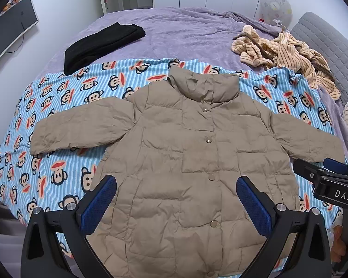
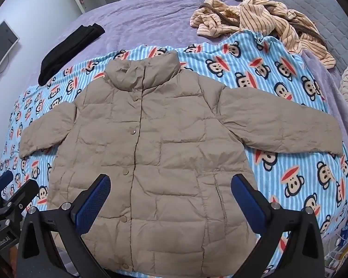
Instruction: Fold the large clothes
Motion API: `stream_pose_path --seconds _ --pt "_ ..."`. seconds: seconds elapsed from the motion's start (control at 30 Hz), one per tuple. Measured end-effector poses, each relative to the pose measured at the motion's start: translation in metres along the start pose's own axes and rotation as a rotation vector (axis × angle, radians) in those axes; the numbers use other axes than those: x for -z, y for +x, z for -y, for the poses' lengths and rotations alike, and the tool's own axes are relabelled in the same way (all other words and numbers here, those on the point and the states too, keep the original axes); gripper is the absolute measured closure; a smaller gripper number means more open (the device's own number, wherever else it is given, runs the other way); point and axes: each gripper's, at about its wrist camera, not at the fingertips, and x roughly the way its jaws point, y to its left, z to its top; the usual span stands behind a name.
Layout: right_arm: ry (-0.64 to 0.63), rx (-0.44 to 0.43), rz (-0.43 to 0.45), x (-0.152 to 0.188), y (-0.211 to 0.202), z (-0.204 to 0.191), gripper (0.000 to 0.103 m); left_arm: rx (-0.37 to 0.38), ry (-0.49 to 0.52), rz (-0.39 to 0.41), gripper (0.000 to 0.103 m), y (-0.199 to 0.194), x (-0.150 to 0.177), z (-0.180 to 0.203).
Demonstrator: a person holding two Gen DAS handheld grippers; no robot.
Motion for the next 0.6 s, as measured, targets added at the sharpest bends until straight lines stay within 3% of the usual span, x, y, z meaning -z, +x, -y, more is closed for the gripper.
stream_pose_path --seconds 0.6 --pt "0.007 0.0 -0.003 0.0004 0.0004 0.001 0.0 -0.002 -0.004 0.002 0.0 0.0039 0.0 -0.0018"
